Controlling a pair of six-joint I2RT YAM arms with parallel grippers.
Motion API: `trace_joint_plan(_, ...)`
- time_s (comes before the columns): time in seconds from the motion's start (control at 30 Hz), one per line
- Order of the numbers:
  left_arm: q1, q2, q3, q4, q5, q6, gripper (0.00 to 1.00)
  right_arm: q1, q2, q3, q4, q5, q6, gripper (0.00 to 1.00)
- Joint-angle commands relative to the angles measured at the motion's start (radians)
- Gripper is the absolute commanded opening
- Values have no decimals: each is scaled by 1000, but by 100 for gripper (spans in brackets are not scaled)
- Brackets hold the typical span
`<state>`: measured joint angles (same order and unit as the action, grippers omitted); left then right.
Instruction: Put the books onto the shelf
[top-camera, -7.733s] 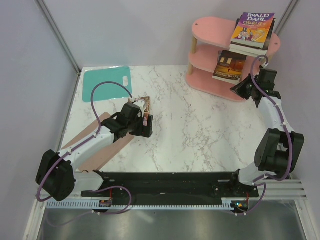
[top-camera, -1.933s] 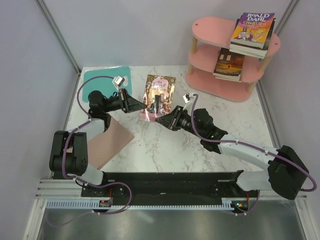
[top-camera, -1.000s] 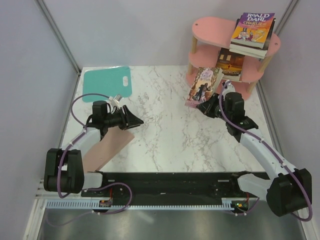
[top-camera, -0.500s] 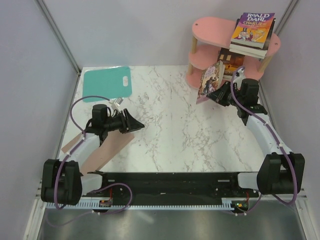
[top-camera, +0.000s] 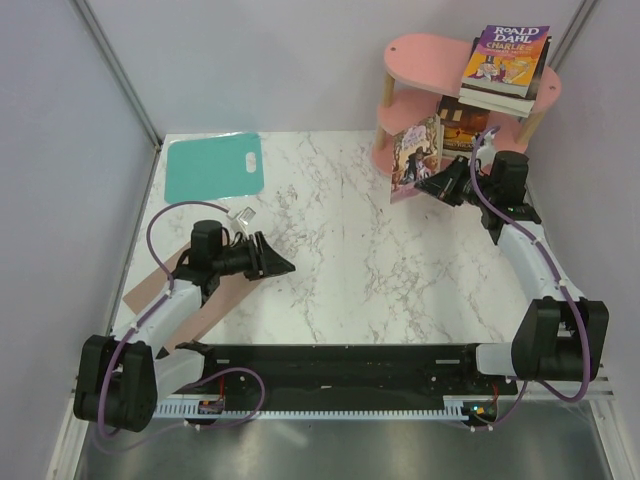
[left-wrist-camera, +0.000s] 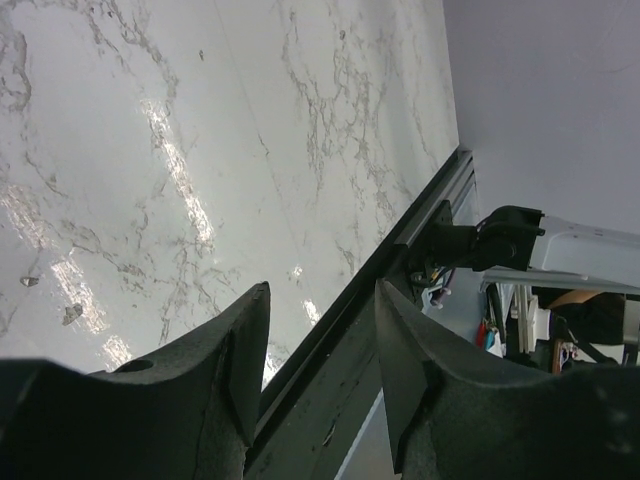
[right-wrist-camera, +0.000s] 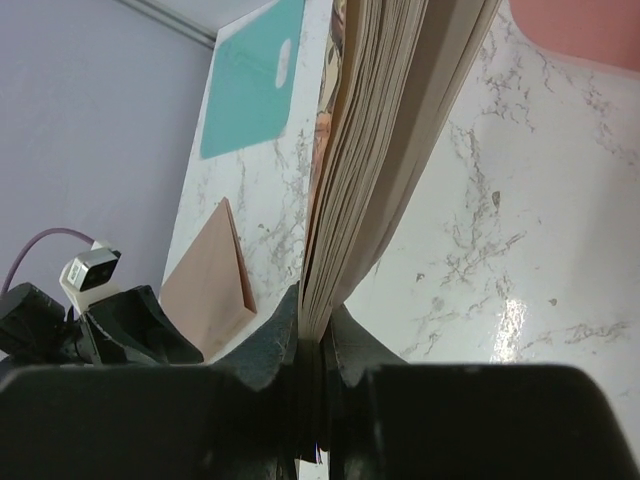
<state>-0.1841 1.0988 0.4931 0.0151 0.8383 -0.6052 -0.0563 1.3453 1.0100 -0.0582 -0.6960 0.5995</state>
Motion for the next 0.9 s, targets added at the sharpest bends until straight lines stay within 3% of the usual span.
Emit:
trace_joint_plan(0.0, -8, -4, 2, 3, -18, 19, 53, -5, -29, 65, 100, -89, 11, 0)
trace_joint_plan(0.67, -21, -1, -2, 0, -28, 25, 53, -142, 57, 76, 254, -129, 244, 0)
trace_joint_plan(0.87, -25, -2, -1, -3, -31, 28, 53, -220, 121, 35, 523, -206, 472, 0)
